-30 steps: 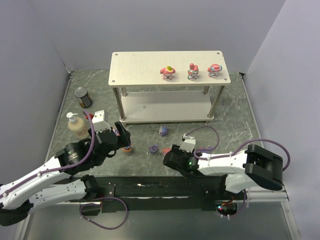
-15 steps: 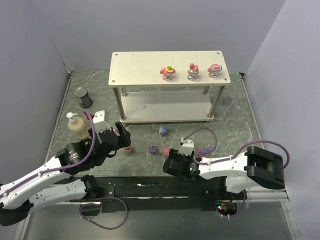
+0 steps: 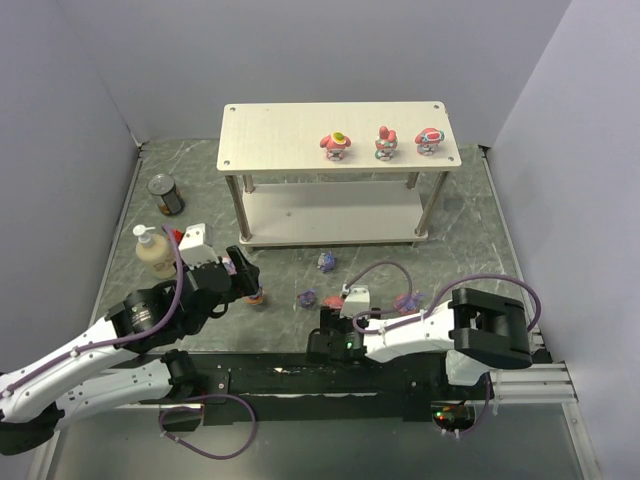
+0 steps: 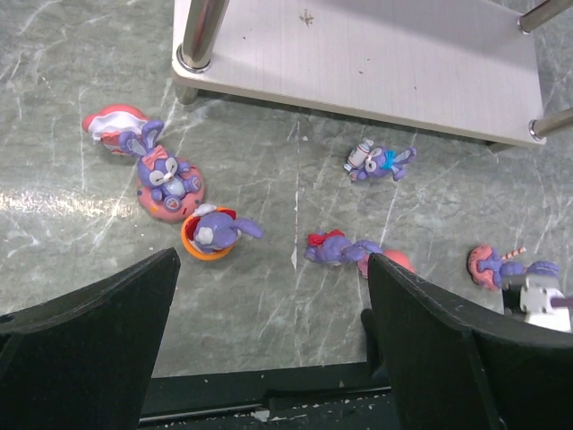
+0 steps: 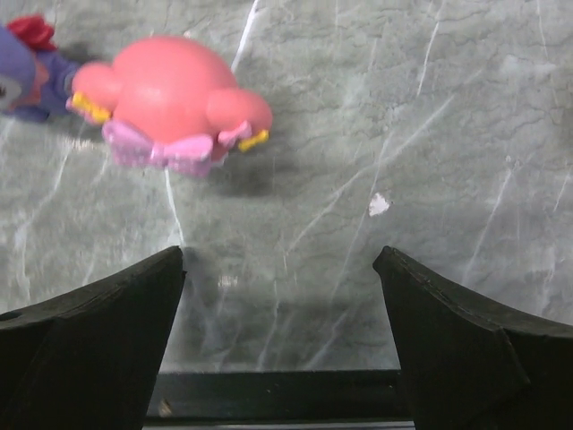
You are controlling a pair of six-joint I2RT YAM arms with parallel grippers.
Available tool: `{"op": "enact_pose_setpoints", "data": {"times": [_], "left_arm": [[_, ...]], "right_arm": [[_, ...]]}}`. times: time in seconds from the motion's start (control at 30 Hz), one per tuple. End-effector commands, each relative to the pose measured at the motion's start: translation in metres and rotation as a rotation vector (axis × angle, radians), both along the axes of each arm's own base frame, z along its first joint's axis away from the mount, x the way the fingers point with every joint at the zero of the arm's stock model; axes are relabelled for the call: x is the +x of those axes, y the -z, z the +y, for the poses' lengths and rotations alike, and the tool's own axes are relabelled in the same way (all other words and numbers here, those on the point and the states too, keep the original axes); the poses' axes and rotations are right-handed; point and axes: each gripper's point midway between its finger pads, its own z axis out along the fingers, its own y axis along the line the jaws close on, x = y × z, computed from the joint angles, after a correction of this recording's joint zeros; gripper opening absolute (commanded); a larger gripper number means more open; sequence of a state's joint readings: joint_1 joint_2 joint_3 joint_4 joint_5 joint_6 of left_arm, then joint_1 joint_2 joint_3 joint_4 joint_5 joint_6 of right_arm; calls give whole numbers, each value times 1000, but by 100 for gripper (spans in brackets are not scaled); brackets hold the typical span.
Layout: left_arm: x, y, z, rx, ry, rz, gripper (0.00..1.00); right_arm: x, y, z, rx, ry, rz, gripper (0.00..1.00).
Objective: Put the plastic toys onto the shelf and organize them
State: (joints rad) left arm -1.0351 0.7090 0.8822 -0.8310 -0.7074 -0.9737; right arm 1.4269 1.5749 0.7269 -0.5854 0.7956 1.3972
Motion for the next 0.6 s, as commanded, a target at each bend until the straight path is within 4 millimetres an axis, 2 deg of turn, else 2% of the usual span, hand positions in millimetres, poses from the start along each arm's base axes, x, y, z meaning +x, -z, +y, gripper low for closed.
{"op": "enact_pose_setpoints", "data": {"times": [0.0, 0.03, 0.27, 0.37, 0.57], "left_arm": [[0, -7, -2, -43, 5, -19, 92], [1, -7, -3, -46, 4, -19, 92], [1, -8, -3, -43, 6, -21, 93], [2, -7, -3, -35, 1, -19, 93], [3, -7, -4, -30, 5, -20, 93]], "right_arm": [[-10, 29, -20, -96, 13, 136, 96], [-7, 29, -12, -68, 3, 130, 96], [9, 29, 5, -74, -41, 120, 96], [13, 28, 10, -76, -53, 115, 96], [22, 35, 4, -70, -31, 137, 95]]}}
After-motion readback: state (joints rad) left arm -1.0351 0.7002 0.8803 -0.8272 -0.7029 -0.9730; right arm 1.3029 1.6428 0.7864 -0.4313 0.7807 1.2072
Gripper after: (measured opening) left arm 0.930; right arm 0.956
